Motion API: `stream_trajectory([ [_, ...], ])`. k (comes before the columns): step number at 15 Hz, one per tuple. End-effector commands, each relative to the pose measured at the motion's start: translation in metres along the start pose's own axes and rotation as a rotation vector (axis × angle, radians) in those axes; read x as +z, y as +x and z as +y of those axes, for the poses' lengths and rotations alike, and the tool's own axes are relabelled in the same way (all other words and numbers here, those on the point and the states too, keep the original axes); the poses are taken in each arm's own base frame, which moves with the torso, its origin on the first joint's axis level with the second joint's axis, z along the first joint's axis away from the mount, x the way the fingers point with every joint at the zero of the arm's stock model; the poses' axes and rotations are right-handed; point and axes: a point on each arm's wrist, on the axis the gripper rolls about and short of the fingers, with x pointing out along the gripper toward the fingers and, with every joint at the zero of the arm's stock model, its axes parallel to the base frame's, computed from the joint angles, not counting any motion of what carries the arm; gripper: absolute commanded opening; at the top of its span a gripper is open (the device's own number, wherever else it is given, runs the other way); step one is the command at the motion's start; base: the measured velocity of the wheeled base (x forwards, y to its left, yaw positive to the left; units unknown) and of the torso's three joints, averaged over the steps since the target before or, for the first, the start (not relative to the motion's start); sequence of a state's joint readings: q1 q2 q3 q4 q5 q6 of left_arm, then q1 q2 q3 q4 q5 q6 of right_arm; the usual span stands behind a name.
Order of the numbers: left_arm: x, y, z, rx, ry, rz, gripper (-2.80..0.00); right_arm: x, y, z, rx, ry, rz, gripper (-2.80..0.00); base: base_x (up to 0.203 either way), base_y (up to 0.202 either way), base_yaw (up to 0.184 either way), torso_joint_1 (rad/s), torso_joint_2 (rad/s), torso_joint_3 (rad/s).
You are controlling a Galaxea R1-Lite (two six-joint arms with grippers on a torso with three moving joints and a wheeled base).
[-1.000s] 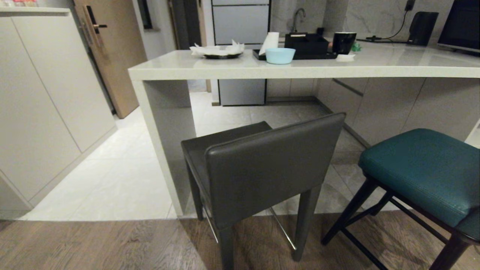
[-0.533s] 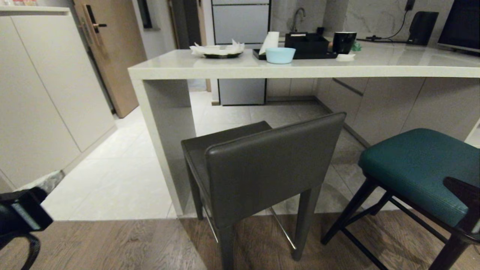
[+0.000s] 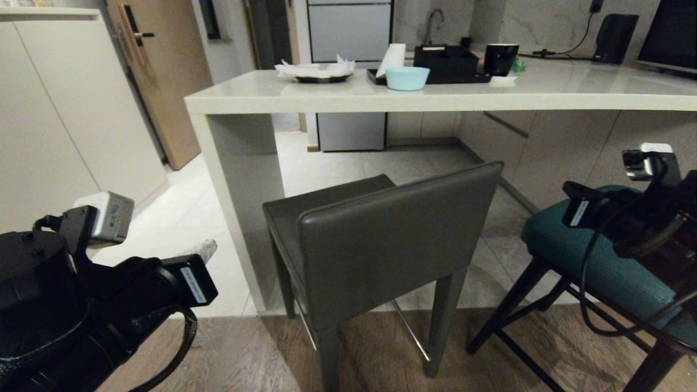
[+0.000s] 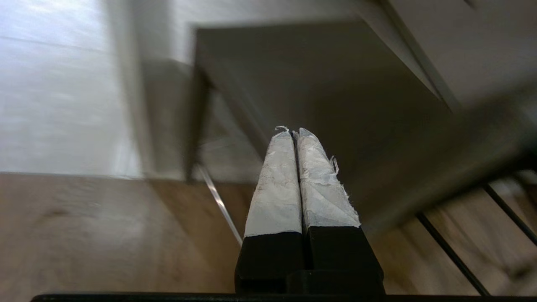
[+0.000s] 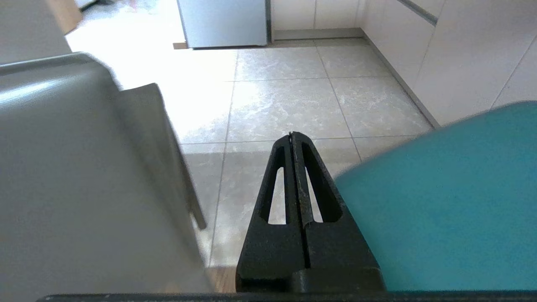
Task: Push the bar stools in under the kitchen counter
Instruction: Push the gray chair back under the dining table
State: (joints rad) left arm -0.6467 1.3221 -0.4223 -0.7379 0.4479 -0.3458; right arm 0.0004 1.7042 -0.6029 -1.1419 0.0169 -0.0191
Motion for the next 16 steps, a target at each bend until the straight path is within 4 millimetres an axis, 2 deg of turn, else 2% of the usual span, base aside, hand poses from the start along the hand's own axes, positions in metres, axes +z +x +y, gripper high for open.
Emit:
stream_trajectory([
  [1, -0.011, 0.0, -0.017, -0.071, 0.012, 0.047, -2.8, -0.021, 0.043, -0.001, -0.024, -0.001, 0.029, -2.8, 0.0, 0.0, 0.0, 0.0, 0.0, 0.0],
  [5, -0.023, 0.004, -0.055, -0.195, -0.019, 0.108, -2.8, -0.027, 0.082, -0.002, -0.047, 0.001, 0.005, -2.8, 0.0, 0.0, 0.0, 0.0, 0.0, 0.0],
  [8, -0.033, 0.02, -0.074, -0.206, -0.02, 0.138, -2.8, -0.037, 0.098, 0.004, -0.032, 0.03, 0.014, -2.8, 0.0, 0.0, 0.0, 0.0, 0.0, 0.0],
  [11, -0.049, 0.043, -0.089, -0.215, -0.041, 0.133, -2.8, -0.043, 0.111, 0.017, -0.038, 0.078, 0.006, -2.8, 0.0, 0.0, 0.0, 0.0, 0.0, 0.0],
  [14, -0.059, 0.043, -0.098, -0.247, -0.064, 0.149, -2.8, -0.049, 0.122, 0.024, -0.031, 0.08, 0.001, -2.8, 0.0, 0.0, 0.0, 0.0, 0.0, 0.0],
  [16, -0.067, 0.048, -0.098, -0.232, -0.053, 0.168, -2.8, -0.052, 0.127, 0.036, -0.003, 0.082, 0.0, -2.8, 0.0, 0.0, 0.0, 0.0, 0.0, 0.0],
])
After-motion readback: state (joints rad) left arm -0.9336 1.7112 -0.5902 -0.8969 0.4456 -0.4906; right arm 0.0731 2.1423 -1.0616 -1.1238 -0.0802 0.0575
